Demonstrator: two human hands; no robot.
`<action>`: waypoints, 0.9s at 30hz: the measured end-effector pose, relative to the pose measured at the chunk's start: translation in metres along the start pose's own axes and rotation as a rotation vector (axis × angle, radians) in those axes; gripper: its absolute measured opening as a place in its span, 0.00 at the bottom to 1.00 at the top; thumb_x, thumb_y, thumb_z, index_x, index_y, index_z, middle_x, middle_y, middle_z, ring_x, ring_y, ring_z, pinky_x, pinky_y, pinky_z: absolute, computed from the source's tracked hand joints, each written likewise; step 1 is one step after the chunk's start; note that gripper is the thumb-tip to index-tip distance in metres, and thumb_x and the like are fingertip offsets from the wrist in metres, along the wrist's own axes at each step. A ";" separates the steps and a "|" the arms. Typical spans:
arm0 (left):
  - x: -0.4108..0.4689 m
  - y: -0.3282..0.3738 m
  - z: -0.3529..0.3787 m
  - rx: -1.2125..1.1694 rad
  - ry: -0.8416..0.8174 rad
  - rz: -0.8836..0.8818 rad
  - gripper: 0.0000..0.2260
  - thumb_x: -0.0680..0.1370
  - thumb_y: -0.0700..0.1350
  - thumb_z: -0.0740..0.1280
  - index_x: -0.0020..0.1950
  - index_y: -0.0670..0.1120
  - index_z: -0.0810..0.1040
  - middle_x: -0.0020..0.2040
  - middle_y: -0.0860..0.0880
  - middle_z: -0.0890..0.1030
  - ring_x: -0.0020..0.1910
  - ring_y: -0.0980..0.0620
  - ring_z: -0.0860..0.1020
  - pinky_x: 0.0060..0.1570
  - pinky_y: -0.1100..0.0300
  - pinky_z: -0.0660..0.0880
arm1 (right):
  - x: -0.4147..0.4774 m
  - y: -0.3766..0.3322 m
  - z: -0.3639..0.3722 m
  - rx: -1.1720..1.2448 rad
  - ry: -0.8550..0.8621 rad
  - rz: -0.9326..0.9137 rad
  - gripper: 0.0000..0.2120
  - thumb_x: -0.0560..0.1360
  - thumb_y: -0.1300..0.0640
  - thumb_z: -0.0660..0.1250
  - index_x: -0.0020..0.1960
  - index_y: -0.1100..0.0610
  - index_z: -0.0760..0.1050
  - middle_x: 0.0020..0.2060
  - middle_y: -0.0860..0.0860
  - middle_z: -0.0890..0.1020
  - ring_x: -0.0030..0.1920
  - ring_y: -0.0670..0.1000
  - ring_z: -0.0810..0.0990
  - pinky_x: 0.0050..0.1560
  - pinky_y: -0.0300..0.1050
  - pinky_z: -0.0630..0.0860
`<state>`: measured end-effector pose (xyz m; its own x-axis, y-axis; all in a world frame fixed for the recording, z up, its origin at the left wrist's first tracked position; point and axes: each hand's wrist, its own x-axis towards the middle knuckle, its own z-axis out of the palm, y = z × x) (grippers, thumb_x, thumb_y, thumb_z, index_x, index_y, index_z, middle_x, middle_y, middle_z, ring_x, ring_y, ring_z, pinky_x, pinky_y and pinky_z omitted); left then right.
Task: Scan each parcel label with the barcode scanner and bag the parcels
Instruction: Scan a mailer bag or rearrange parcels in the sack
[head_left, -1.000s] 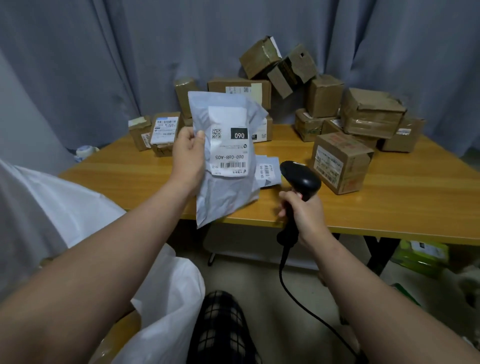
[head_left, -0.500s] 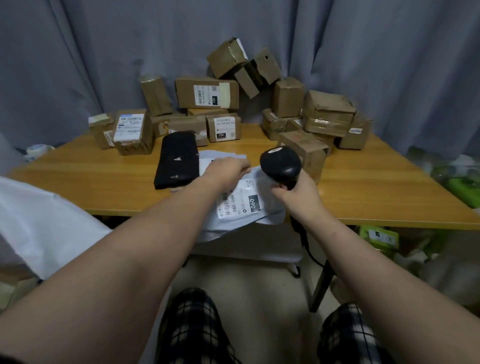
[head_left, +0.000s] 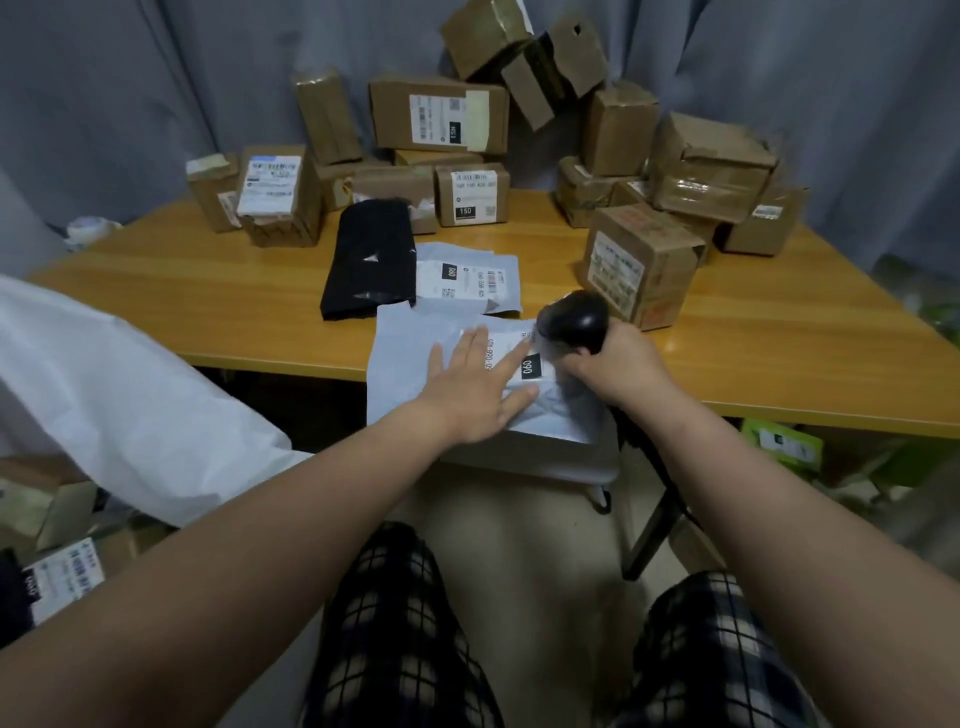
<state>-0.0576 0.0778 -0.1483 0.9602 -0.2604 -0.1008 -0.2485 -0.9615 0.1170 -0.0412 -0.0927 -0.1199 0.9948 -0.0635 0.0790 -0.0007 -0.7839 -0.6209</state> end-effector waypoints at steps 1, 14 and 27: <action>0.002 -0.003 -0.005 -0.017 -0.023 0.061 0.27 0.81 0.63 0.46 0.78 0.61 0.43 0.79 0.42 0.41 0.78 0.45 0.38 0.74 0.41 0.38 | 0.001 -0.002 -0.007 -0.010 0.019 -0.026 0.11 0.73 0.55 0.68 0.54 0.58 0.76 0.50 0.59 0.81 0.54 0.62 0.78 0.47 0.47 0.71; 0.007 -0.032 -0.014 0.184 -0.027 0.057 0.34 0.78 0.68 0.40 0.79 0.52 0.39 0.79 0.51 0.40 0.77 0.46 0.36 0.72 0.41 0.30 | -0.004 0.004 -0.007 0.267 -0.221 -0.016 0.18 0.71 0.61 0.74 0.58 0.55 0.74 0.42 0.46 0.77 0.47 0.50 0.76 0.46 0.42 0.69; -0.048 0.001 0.000 -1.242 0.428 -0.364 0.23 0.77 0.55 0.68 0.63 0.42 0.68 0.49 0.48 0.76 0.39 0.55 0.75 0.36 0.61 0.74 | -0.042 0.017 0.004 0.778 0.288 -0.030 0.19 0.69 0.70 0.72 0.59 0.62 0.75 0.47 0.55 0.83 0.50 0.53 0.82 0.54 0.51 0.78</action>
<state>-0.1040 0.0894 -0.1438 0.9667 0.2541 -0.0312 0.0837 -0.1985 0.9765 -0.0828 -0.1009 -0.1363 0.9283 -0.2880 0.2353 0.2010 -0.1437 -0.9690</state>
